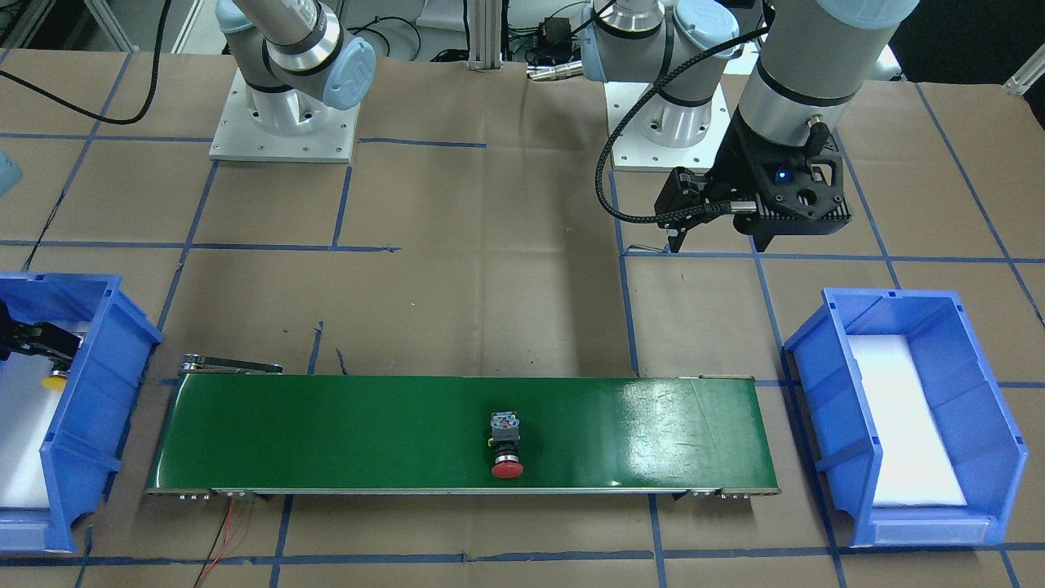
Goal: Transport two buttons from left to right
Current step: 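Release the yellow button in the bin and raise the right gripper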
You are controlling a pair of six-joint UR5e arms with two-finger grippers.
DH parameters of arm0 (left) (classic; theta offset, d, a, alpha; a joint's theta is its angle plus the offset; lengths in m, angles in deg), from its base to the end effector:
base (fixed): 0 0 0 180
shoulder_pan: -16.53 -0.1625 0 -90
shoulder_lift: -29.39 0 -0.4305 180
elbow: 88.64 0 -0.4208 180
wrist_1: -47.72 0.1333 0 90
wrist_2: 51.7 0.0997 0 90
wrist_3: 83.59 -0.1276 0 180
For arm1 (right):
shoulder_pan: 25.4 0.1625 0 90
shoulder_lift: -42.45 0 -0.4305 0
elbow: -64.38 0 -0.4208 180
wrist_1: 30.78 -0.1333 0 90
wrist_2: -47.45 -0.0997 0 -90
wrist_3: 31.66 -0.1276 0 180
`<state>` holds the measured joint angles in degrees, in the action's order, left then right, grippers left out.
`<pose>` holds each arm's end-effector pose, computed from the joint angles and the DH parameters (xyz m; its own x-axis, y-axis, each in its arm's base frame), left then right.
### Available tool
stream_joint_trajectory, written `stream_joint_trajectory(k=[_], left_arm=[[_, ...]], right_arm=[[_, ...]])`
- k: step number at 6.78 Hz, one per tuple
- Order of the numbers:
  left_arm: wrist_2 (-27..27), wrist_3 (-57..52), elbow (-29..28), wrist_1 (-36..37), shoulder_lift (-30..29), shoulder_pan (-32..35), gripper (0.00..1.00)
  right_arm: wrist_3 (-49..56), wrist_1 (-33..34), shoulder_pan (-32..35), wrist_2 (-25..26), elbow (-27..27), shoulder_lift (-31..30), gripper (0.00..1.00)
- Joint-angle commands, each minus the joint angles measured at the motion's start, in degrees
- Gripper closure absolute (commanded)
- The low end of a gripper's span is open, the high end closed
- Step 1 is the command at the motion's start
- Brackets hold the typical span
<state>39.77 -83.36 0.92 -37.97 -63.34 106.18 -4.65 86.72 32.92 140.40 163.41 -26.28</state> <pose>-0.1267 -0.5459 0.4517 -0.9996 -0.0110 -0.0255 -0.0101 0.9993 -0.0354 -0.2140 -0.5881 0.2192 -0.9966 0.0794 0.0236 0.0808 0.9945 0.0669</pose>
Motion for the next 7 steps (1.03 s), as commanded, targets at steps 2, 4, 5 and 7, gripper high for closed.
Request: stream_joint_trajectory(k=[2, 4, 5, 7], left_arm=[[-0.06, 0.04, 0.0, 0.0, 0.0, 0.0, 0.0], [-0.06, -0.05, -0.09, 0.0, 0.0, 0.0, 0.0], [-0.06, -0.05, 0.0, 0.0, 0.0, 0.0, 0.0], [-0.06, -0.05, -0.09, 0.0, 0.0, 0.0, 0.0]], right_arm=[[-6.04, -17.36, 1.96, -0.4, -9.87, -5.52, 0.01], [-14.75, -25.98, 9.41, -0.32, -16.39, -7.46, 0.01], [-16.7, -26.1, 14.14, -0.49, -16.94, -8.69, 0.01], [-20.31, -24.09, 25.03, -0.84, -16.68, -9.93, 0.01]])
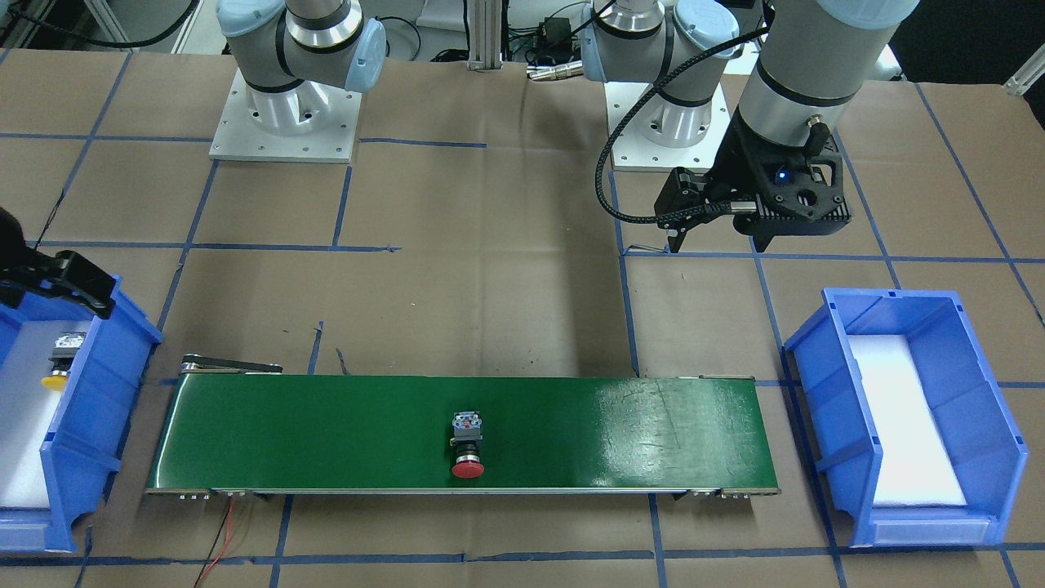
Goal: Transport two buttons from left to right
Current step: 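Release the yellow button in the bin and raise the right gripper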
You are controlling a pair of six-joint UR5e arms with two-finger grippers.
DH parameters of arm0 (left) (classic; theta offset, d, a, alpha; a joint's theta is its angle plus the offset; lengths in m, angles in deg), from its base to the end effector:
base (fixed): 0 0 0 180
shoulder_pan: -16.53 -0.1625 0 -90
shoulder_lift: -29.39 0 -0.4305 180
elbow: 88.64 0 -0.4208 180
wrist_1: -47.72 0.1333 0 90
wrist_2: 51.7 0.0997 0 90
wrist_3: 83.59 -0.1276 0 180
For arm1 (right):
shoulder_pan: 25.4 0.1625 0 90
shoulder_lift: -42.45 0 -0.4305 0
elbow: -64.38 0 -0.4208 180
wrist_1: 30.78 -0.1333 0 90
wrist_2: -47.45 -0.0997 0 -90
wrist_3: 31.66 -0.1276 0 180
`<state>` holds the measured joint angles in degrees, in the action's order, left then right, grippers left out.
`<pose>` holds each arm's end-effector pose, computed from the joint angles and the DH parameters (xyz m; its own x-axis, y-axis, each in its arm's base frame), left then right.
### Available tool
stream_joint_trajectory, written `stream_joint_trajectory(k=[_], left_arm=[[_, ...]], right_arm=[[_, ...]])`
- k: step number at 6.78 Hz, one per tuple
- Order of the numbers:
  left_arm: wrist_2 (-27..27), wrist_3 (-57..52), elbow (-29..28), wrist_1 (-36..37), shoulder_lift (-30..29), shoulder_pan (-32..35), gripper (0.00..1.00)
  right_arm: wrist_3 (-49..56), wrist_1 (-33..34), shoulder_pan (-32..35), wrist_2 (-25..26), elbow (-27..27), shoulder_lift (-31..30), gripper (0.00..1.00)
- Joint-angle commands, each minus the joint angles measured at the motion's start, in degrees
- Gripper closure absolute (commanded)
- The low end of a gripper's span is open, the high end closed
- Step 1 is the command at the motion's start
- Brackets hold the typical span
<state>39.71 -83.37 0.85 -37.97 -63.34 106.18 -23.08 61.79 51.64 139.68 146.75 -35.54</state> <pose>-0.1268 -0.5461 0.4524 -0.9996 -0.0108 -0.0245 -0.0099 0.9993 -0.0366 -0.0106 -0.6181 0.4209 -0.9966 0.0751 0.0337 0.0763 0.9964 0.0370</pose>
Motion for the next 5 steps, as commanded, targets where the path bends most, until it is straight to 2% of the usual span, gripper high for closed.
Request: stream_joint_trajectory(k=[1, 4, 5], left_arm=[[0.0, -0.04, -0.02, 0.0, 0.0, 0.0, 0.0], [0.0, -0.04, -0.02, 0.09, 0.0, 0.0, 0.0], [0.0, -0.04, -0.02, 0.09, 0.0, 0.0, 0.0]], right_arm=[[-3.55, 5.12, 10.54, -0.03, 0.59, -0.76, 0.01], [-3.48, 8.14, 12.61, -1.08, 2.97, -1.2, 0.01], [-3.22, 9.72, 12.7, -4.13, 3.93, -1.72, 0.01]])
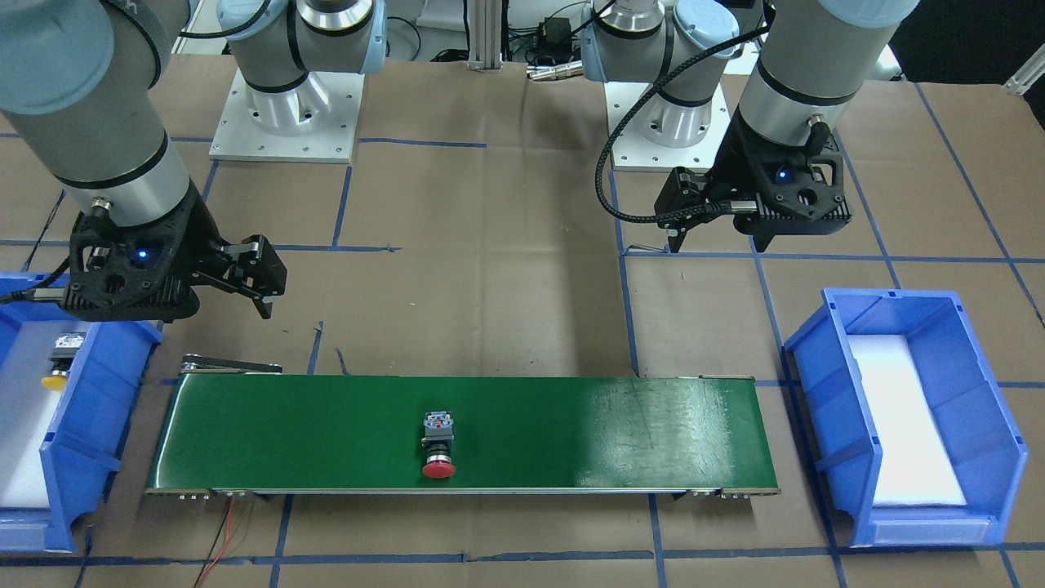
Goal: Transport two buttons from left to right
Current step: 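Move the right gripper over the red button on the belt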
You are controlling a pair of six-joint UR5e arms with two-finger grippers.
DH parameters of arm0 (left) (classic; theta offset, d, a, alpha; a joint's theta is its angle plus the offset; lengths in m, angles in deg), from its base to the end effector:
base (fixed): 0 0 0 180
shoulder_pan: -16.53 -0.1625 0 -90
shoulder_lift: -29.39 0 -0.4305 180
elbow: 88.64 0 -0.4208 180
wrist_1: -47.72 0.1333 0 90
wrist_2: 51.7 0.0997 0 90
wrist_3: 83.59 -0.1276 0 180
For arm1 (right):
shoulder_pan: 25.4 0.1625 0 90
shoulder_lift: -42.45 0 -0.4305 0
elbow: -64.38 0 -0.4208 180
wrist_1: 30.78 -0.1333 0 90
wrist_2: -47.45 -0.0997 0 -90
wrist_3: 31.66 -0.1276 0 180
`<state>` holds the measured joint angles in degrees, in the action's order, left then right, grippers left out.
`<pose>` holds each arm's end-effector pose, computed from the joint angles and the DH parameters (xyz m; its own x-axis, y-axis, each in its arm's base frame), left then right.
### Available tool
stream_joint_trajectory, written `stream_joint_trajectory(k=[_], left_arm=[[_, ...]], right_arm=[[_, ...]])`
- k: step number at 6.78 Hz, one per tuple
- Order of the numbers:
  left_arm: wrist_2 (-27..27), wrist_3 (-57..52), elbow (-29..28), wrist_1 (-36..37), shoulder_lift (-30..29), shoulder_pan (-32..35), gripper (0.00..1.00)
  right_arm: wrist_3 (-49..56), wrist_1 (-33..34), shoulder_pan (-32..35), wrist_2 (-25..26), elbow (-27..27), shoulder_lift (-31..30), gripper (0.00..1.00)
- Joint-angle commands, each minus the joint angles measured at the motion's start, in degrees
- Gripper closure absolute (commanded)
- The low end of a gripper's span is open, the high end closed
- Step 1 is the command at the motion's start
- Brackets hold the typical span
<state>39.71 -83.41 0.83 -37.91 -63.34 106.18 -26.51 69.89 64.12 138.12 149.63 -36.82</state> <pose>-0.1268 -0.5462 0.4527 -0.9996 -0.0102 -0.0245 -0.0092 0.9992 -0.0379 0.1267 -0.6095 0.4226 -0.9966 -0.0802 0.0189 -0.0814 0.9934 -0.0804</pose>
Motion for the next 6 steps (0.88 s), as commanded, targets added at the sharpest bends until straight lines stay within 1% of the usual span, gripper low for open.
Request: stream_joint_trajectory(k=[1, 2, 6], left_arm=[[0.0, 0.0, 0.0, 0.11, 0.0, 0.0, 0.0], [0.0, 0.0, 0.0, 0.11, 0.0, 0.0, 0.0], [0.0, 0.0, 0.0, 0.2, 0.0, 0.0, 0.0]], right_arm=[[-0.13, 1.72, 0.21, -2.69, 2.02, -1.4, 0.01], [-0.22, 1.55, 0.21, -2.69, 2.64, -1.5, 0.01], [0.04, 1.72, -0.32, -2.69, 2.38, 2.19, 0.0]])
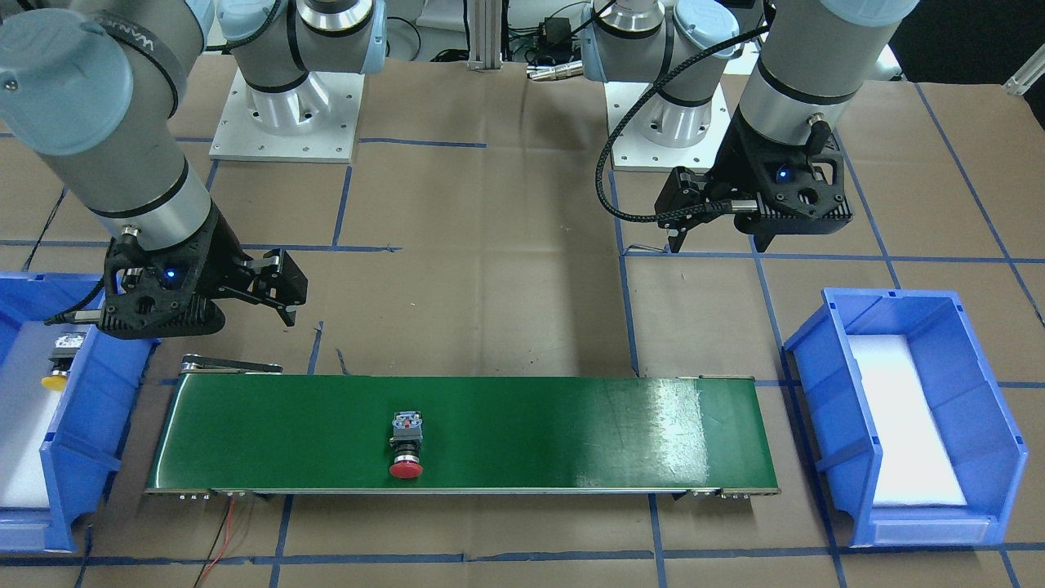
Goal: Transport two buttons from left to right
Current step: 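Move the right gripper over the red button on the belt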
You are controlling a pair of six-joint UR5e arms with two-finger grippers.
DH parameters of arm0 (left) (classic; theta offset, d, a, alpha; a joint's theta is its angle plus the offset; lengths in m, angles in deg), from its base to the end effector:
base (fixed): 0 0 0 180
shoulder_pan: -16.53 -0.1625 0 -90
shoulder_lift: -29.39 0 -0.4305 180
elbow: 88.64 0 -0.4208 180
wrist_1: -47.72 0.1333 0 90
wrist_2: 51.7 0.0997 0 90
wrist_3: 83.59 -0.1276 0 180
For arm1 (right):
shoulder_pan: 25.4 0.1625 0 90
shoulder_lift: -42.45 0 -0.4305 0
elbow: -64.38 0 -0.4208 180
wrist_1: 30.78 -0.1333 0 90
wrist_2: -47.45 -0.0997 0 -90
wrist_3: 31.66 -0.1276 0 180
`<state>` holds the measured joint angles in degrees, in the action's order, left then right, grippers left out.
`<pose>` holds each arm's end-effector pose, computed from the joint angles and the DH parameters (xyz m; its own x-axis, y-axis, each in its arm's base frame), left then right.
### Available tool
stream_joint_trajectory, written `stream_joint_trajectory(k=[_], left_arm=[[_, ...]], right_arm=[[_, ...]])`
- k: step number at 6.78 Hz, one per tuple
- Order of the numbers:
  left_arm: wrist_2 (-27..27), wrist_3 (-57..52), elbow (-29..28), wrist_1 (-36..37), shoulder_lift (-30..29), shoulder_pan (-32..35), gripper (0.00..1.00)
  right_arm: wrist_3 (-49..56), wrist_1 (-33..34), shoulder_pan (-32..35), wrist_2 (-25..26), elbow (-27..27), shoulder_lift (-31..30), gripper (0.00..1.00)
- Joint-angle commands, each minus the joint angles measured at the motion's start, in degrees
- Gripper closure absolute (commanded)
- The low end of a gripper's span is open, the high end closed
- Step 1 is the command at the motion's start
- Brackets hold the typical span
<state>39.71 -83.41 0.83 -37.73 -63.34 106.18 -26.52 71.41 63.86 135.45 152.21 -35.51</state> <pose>-0.1268 -0.5466 0.4530 -0.9996 -0.0103 -0.0245 -0.0092 0.9991 -0.0411 0.1299 -0.6109 0.3880 -0.9965 -0.0781 -0.0311 -0.0767 0.9961 -0.0434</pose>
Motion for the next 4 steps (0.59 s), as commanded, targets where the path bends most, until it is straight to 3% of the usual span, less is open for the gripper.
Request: stream_joint_trajectory(k=[1, 2, 4], left_arm=[[0.0, 0.0, 0.0, 0.03, 0.0, 0.0, 0.0], [0.0, 0.0, 0.0, 0.03, 0.0, 0.0, 0.0], [0.0, 0.0, 0.0, 0.03, 0.0, 0.0, 0.0]], right_arm=[[-0.04, 0.29, -0.14, -0.03, -0.38, 0.96, 0.0], [-0.21, 0.37, -0.14, -0.03, -0.73, 1.31, 0.0], [-0.12, 7.27, -0.14, -0.03, -0.3, 5.25, 0.0]])
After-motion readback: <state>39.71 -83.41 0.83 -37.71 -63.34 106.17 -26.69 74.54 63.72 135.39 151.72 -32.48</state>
